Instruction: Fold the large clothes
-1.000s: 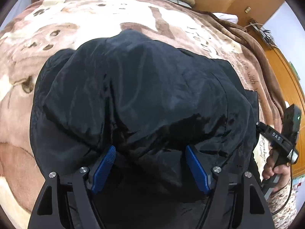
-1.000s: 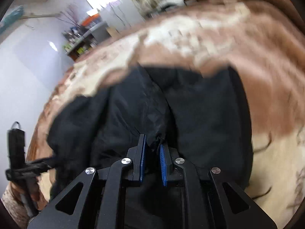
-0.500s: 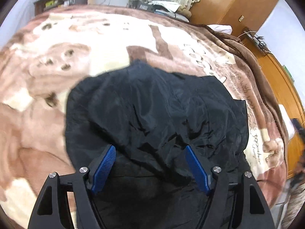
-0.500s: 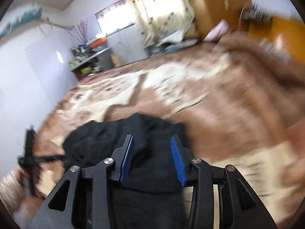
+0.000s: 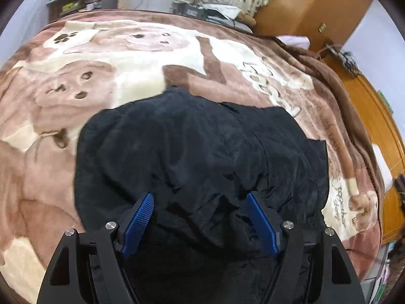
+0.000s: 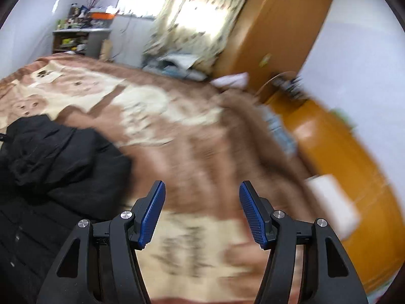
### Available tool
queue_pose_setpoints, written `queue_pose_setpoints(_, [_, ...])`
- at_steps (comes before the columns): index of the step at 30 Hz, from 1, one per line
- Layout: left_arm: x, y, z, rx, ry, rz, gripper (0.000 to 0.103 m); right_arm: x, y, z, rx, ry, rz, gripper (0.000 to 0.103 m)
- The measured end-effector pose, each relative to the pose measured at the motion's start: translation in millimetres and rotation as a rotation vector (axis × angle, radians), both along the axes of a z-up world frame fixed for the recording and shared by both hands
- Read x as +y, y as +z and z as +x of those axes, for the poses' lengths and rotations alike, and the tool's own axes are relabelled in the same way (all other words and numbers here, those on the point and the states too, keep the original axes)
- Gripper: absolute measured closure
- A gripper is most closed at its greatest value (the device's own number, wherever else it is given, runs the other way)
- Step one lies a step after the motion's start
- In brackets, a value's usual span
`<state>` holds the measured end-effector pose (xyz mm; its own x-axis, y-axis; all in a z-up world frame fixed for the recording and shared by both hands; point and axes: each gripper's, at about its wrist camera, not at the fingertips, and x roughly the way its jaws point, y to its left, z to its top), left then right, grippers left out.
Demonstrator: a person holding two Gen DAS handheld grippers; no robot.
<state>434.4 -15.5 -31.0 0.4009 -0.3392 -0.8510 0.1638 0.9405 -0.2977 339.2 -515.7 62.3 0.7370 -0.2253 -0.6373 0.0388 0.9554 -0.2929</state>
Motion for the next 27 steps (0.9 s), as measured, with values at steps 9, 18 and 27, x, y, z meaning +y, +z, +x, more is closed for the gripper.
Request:
queue_pose_setpoints(9, [-18.9, -14.5, 28.0, -0.036, 0.008, 0.095, 0.028, 139.6, -72.4, 79.8, 0.027, 0.281, 0.323, 0.042])
queue_pose_setpoints(18, [-32.9, -57.1, 36.0, -0.074, -0.076, 0.239, 0.026, 177.0, -148.5, 119.0, 0.238, 0.368, 0.359, 0.042])
queue_pose_setpoints(27, [-30.1, -90.6, 39.2, -0.045, -0.058, 0.201, 0.026, 181.7, -184.4, 120.7, 0.287, 0.375, 0.275, 0.043])
